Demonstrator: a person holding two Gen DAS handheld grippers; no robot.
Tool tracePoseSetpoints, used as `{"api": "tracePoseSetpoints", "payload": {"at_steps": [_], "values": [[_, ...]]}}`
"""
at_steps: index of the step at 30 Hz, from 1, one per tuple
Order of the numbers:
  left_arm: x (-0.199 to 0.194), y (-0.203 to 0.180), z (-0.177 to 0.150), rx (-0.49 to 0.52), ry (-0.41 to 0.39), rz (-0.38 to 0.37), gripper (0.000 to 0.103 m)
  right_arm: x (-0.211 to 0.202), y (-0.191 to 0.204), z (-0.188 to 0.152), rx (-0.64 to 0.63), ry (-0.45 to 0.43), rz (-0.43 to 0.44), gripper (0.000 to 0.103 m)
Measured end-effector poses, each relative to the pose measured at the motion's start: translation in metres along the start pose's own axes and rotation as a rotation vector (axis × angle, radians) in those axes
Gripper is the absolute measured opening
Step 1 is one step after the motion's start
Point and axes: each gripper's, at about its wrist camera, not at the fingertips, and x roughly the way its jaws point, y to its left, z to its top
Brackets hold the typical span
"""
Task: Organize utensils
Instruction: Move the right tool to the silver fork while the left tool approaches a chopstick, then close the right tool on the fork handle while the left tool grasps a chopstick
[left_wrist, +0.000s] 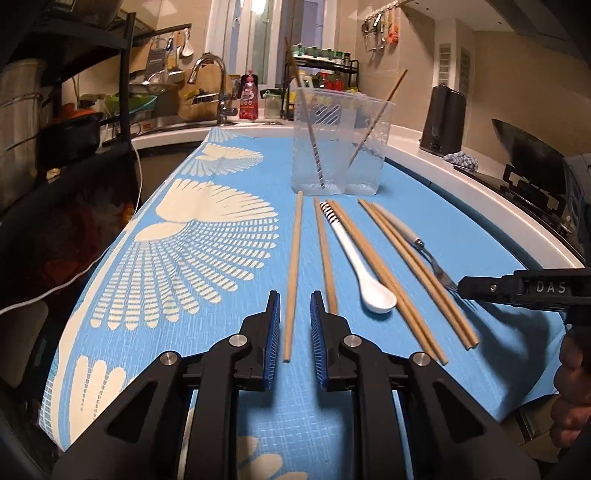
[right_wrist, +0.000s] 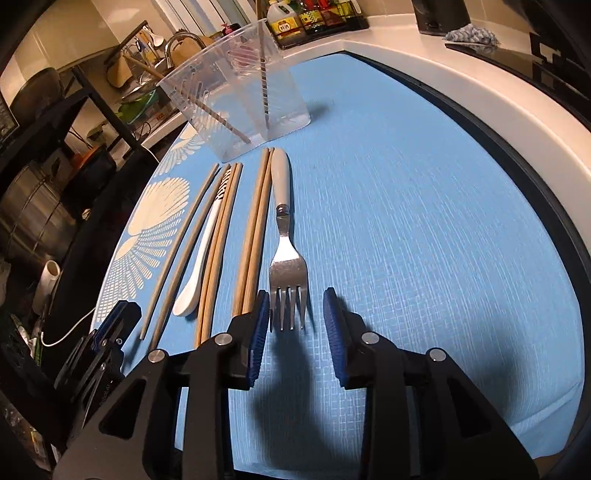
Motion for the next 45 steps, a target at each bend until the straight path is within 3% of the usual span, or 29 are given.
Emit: {"api": "tracePoseSetpoints", "payload": {"at_steps": [3,7,12,18,22,30,32,36,42,45], "values": [[0.006,0.001,-0.005,-0.002,0.02,0.011,0.017,0.0,0.004,-0.002,-0.019,-0.002,-0.009,0.032],[0.009,-0.002,-0.011,0.014,0.022,0.016,0.017,-0.002,0.004,-0.005,-0.038,-0.007,-0.035,0.021],[0.009,-0.004,-0.012,0.022,0.018,0.013,0.017,-0.004,-0.003,-0.003,-0.041,-0.018,-0.049,0.02],[0.007,-0.004,-0.014,0.023,0.011,0.002,0.017,-0.016,-0.031,0.003,-0.095,-0.099,-0.126,0.02],[0.007,-0.006,-0.017,0.046,-0.012,0.007,0.018,-0.012,-0.041,-0.001,-0.169,-0.129,-0.087,0.021],[0.007,-0.005,-0.015,0.039,-0.002,-0.005,0.019,-0.009,-0.047,0.0,-0.035,-0.132,0.006,0.025],[0.008,-0.004,-0.014,0.031,0.005,-0.021,0.025,-0.009,-0.048,0.0,0.0,-0.126,0.029,0.025],[0.007,-0.008,-0.014,0.03,0.013,-0.042,0.034,-0.009,-0.049,0.001,0.04,-0.118,0.035,0.025],[0.005,0.0,-0.014,-0.031,0.006,-0.073,0.034,-0.01,-0.049,0.0,0.067,-0.113,0.032,0.025],[0.007,-0.001,-0.014,-0.027,0.006,-0.061,0.031,-0.01,-0.047,-0.001,0.072,-0.116,0.015,0.02]]}}
